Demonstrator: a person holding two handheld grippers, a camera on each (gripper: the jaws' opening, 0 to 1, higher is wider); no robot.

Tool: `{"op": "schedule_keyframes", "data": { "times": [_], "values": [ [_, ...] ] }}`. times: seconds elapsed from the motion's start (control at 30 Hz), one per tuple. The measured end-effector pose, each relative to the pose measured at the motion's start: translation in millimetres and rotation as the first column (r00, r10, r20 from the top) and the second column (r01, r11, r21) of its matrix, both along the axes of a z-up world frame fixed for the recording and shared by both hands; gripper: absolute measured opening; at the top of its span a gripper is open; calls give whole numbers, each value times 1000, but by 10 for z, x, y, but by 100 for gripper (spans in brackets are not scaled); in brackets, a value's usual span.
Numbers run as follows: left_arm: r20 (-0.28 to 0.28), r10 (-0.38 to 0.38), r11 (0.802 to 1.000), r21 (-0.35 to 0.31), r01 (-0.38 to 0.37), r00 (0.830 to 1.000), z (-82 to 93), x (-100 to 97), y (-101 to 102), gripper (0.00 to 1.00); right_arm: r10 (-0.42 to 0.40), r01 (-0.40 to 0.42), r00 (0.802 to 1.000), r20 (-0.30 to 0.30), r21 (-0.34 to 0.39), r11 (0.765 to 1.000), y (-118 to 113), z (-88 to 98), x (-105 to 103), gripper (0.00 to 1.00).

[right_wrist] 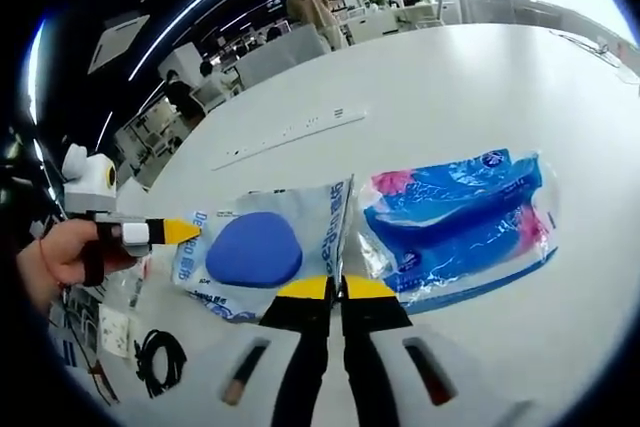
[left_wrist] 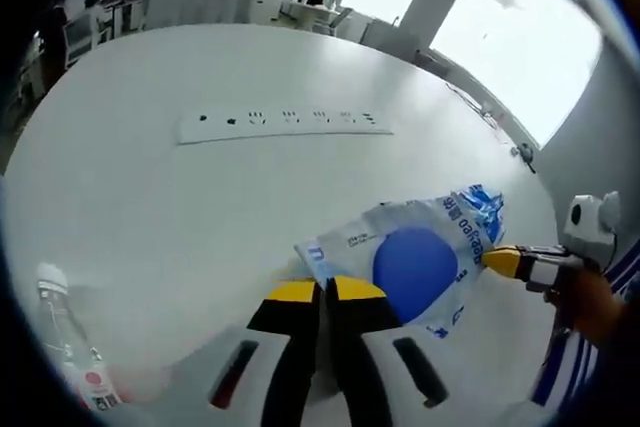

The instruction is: Arrange the tabletop items into an orderly group along one side of the table until the central work area is clear of visible clutter.

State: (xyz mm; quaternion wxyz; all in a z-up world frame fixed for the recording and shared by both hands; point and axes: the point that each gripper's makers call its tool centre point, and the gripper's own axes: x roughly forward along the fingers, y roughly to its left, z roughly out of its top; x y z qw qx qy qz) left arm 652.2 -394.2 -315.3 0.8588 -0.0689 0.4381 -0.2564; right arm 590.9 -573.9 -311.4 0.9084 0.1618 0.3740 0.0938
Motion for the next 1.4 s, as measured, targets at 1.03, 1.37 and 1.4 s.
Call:
{"op": "schedule_keyframes", "data": {
  "times": [1.03,1.37,1.4],
  "values": [
    [7,8,1000,-25,-7,1000,7,-4,19,5,-1,1,1000,-2,-15,1000,-2,2,-29,11],
    [23,2,1000,-27,-2,1000,26,6,42,12,-1,1,1000,3,-24,1000,-5,28,-31,13],
    [25,2,1000,-27,-2,1000,34,4,43,13,0,0,1000,2,-24,1000,-5,30,-36,13]
  ]
}}
